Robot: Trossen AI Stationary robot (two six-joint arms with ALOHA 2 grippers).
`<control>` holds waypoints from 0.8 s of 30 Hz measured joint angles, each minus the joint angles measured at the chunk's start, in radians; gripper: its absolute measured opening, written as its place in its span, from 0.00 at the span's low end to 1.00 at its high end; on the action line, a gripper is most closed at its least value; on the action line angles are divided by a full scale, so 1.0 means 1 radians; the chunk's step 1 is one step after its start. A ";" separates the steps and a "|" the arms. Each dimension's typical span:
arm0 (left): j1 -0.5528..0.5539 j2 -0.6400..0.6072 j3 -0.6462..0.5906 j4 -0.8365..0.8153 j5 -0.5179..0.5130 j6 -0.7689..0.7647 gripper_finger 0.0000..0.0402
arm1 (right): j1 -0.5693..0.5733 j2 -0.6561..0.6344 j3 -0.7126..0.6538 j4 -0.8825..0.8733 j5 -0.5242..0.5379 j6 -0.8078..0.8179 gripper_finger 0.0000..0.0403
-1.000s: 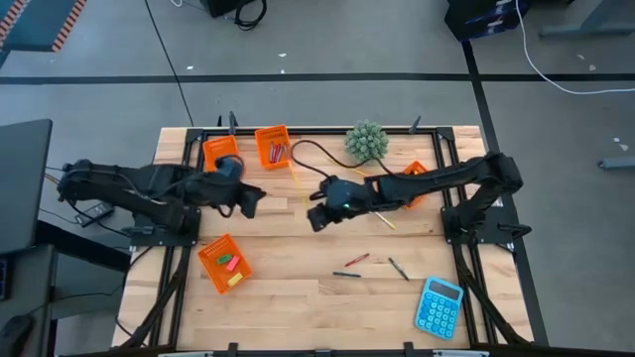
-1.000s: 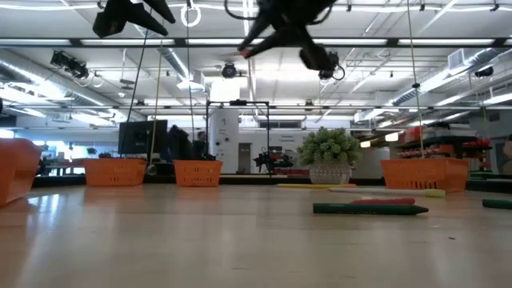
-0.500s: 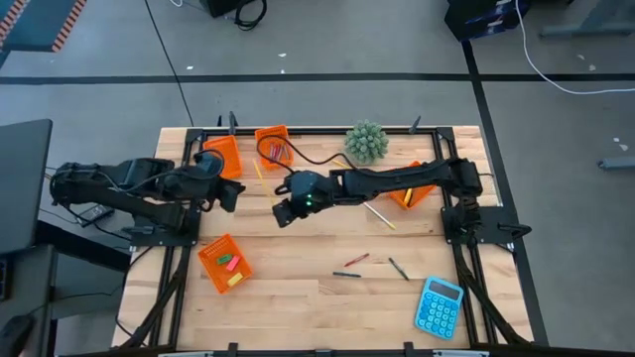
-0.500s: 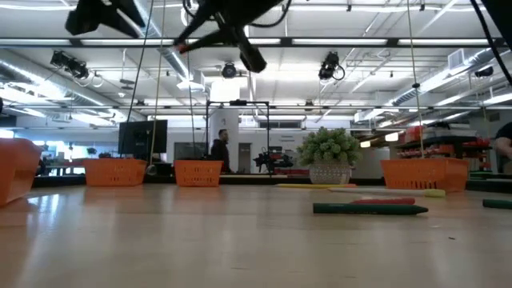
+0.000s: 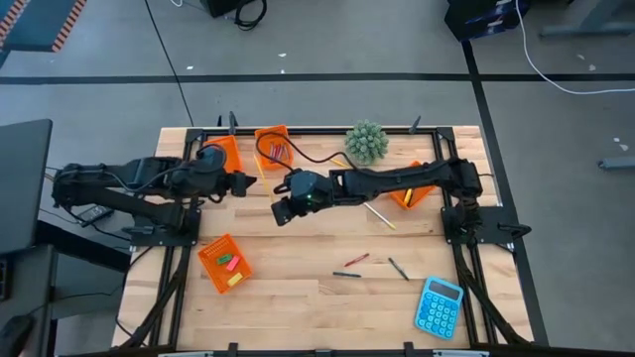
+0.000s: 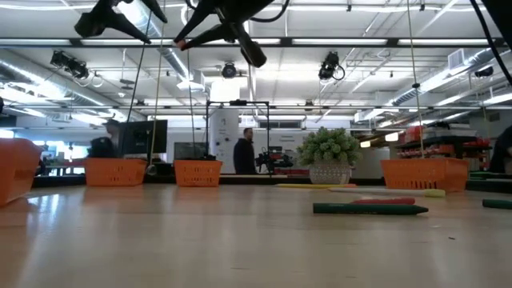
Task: Sort crayons/erasers/pens/pencils in bins
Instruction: Put the bottom yellow pencil into the top left orange bin
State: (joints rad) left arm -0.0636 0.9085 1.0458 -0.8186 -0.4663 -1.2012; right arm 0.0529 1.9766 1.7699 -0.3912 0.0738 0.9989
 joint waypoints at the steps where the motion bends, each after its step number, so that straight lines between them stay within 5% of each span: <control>1: 0.006 0.013 0.000 0.026 0.005 -0.019 0.60 | 0.003 0.000 0.000 0.002 0.001 0.000 0.11; 13: 0.015 0.161 0.000 0.180 0.055 -0.018 0.67 | 0.045 -0.002 -0.001 0.001 0.004 -0.001 0.11; 24: 0.014 0.182 0.000 0.179 0.079 -0.045 0.52 | 0.048 -0.002 -0.001 -0.060 0.003 -0.008 0.11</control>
State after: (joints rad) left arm -0.0498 1.0901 1.0462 -0.6401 -0.3870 -1.2463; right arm 0.1013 1.9747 1.7691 -0.4509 0.0764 0.9905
